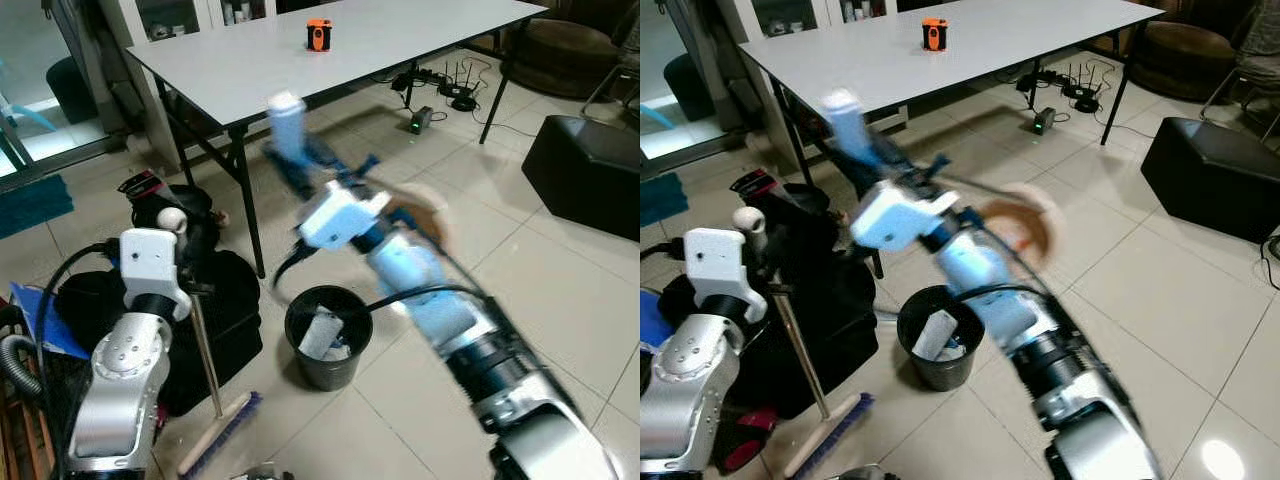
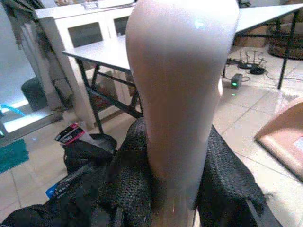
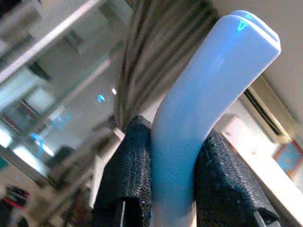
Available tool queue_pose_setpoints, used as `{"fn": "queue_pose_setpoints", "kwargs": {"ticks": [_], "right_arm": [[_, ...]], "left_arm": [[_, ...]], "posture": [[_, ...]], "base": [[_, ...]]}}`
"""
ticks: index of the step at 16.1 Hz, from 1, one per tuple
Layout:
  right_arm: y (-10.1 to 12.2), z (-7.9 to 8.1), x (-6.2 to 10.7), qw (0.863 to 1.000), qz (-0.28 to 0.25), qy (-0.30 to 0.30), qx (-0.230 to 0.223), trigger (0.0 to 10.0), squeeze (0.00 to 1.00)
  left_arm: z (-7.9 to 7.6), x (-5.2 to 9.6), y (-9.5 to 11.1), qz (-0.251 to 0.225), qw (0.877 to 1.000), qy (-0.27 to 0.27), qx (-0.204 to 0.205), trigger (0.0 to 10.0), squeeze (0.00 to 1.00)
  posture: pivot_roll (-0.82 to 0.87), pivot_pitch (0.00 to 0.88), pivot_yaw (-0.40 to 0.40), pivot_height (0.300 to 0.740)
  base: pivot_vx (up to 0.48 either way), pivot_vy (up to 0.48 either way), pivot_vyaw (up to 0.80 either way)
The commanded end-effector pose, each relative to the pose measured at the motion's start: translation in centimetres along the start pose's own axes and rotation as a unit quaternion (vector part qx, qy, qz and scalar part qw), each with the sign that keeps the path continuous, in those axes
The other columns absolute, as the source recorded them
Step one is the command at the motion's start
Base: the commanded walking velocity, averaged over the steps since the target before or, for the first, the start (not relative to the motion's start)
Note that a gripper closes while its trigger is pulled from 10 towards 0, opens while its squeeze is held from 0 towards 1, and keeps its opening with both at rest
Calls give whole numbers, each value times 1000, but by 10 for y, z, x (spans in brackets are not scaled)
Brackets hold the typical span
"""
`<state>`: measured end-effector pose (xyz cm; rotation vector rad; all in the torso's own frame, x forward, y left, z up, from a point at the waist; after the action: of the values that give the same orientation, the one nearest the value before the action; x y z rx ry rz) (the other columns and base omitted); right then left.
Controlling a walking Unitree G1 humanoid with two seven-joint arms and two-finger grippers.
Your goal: Sweep floor
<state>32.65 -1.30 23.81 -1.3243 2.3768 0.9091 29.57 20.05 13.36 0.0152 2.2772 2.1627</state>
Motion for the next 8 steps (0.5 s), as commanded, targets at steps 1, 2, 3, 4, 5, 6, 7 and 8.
{"fn": "queue_pose_setpoints", "kwargs": {"ticks": [1, 2, 3, 4, 5, 6, 7, 8], "right_arm": [[2, -24, -5, 999, -3, -37, 19, 10000, 0], [-9, -37, 0, 997, 32, -63, 4, 10000, 0], [-17, -46, 5, 994, 59, -86, -12, 10000, 0], [-38, -63, 25, 980, 130, -138, -62, 10000, 0], [-45, -68, 36, 972, 159, -155, -81, 10000, 0], [-56, -76, 59, 959, 208, -174, -80, 10000, 0], [-59, -79, 66, 955, 223, -182, -74, 10000, 0], [-67, -83, 79, 948, 252, -187, -62, 10000, 0]], "left_arm": [[-5, -2, 7, -11, 1000, -9, -6, 10000, 0], [-6, -2, 6, -10, 1000, -11, -4, 10000, 0], [-7, -2, 6, -9, 1000, -12, -4, 10000, 0], [-9, -1, 3, -3, 1000, -18, -3, 10000, 0], [-10, 1, 1, 1, 1000, -22, -2, 10000, 0], [-15, 3, -4, 10, 999, -35, 0, 10000, 0], [-17, 3, -5, 13, 999, -38, 2, 10000, 0], [-22, 2, -5, 14, 999, -48, 4, 10000, 0]], "posture": [[-8, 21, 36, 740], [-12, 20, 34, 740], [-12, 20, 34, 740], [-25, 18, 37, 740], [-32, 17, 39, 740], [-40, 17, 35, 740], [-41, 17, 34, 740], [-40, 16, 30, 740]], "base": [[0, 0, 0], [0, 0, 0], [0, 0, 0], [0, 0, 0], [0, 0, 0], [0, 0, 0], [0, 0, 0], [0, 0, 0]]}}
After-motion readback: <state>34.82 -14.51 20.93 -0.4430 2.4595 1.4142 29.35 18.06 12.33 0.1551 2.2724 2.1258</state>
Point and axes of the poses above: a point about 5 cm out from each wrist's last joint towards the gripper, its own x axis pointing back from the gripper into the wrist, its own y axis along the axis of the wrist's last joint, z = x × y, the point moved 3 cm from there along -x, pointing out of the wrist towards the gripper, and after that the axes turned 10 degrees about x, right-handed, at the moved point
